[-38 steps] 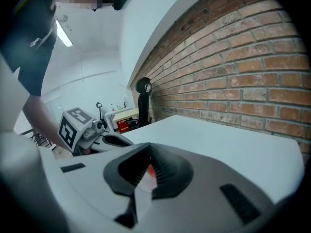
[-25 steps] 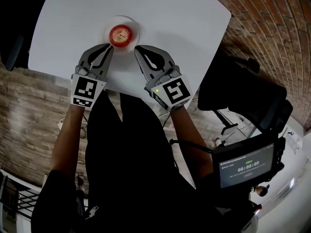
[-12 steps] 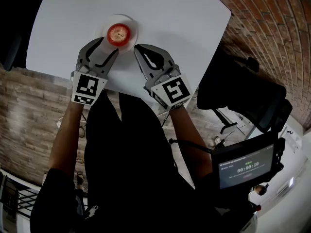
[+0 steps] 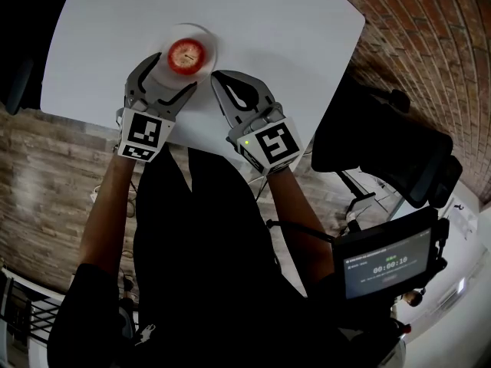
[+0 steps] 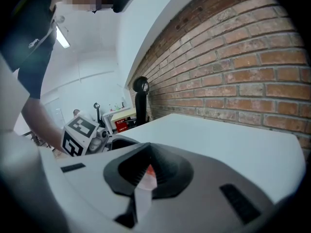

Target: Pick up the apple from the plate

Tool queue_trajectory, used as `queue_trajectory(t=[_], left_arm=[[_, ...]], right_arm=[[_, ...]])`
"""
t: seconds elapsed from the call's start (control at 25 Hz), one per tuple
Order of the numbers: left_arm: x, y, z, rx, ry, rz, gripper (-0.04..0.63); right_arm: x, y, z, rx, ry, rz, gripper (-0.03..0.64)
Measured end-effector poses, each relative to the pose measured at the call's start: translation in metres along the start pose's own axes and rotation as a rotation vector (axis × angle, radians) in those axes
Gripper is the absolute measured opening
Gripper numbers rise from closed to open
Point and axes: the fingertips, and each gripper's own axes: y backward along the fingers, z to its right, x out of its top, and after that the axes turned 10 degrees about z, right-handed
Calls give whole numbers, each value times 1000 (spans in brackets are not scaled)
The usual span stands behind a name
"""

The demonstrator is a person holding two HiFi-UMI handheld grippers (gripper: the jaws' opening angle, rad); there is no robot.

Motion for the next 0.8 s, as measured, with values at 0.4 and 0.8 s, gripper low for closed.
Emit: queue_trajectory(t=[0.4,0.8], left_arm=[[-6,-14,-4,0,-24,-7,446],[-6,-25,-5,-17,-41,-17,446]], right_arm=[[0,2,3,-10,4,-11,3],[6,1,3,-7,15,-1,2]])
